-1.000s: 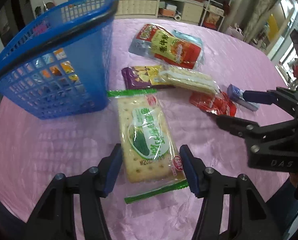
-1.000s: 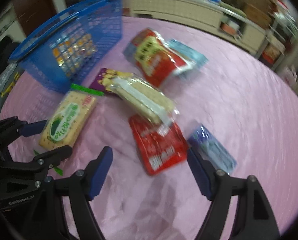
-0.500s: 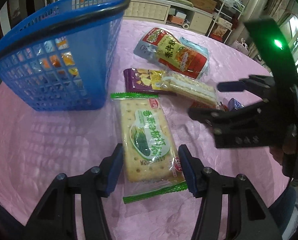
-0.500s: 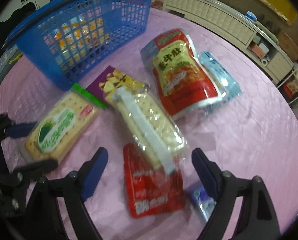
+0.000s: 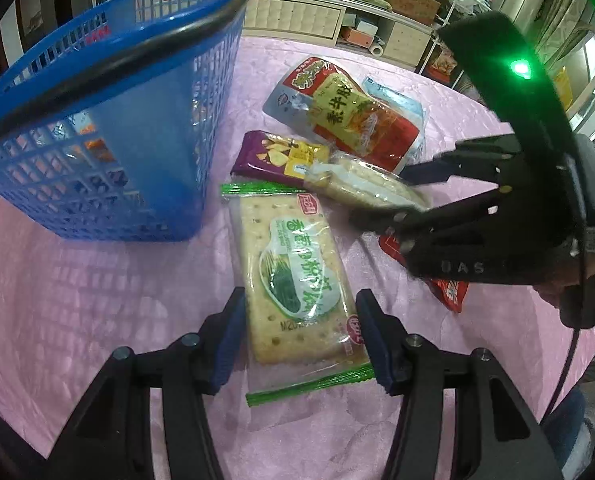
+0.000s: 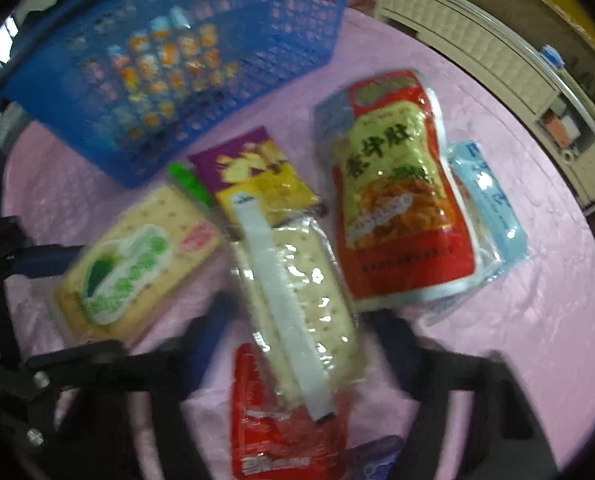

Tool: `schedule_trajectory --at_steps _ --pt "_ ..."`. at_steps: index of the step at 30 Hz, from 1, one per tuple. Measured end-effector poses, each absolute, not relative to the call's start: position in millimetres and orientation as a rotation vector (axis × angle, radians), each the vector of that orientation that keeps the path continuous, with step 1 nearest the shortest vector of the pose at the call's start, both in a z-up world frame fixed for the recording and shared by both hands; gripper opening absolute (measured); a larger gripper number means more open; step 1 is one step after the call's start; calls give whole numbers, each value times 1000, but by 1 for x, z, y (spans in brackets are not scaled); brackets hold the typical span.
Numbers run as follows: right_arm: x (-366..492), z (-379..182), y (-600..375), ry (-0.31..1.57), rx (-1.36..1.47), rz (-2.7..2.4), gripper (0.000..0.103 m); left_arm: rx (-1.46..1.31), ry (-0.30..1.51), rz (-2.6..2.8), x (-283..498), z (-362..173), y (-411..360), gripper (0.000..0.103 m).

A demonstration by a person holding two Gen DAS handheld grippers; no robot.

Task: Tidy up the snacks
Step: 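Grasp the green-labeled cracker pack with the left tool while the right tool grasps the clear wafer pack, then carry the cracker pack and wafer pack over the blue basket with both tools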

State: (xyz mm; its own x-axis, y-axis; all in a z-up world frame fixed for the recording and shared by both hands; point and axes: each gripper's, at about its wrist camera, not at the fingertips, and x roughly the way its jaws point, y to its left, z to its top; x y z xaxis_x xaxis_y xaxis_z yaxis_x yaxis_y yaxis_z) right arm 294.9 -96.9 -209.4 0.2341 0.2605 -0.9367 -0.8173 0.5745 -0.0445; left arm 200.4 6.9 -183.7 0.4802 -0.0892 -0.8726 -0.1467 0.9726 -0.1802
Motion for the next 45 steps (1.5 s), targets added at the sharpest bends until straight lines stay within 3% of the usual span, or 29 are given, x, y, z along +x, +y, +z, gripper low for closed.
schedule_trajectory --at_steps 29,45 --pt "160 -117 -199 1049 -184 364 53 -208 940 -87 129 -117 -21 43" --pt "133 -69 -161 942 -146 436 53 -163 815 -77 107 -62 9 41"
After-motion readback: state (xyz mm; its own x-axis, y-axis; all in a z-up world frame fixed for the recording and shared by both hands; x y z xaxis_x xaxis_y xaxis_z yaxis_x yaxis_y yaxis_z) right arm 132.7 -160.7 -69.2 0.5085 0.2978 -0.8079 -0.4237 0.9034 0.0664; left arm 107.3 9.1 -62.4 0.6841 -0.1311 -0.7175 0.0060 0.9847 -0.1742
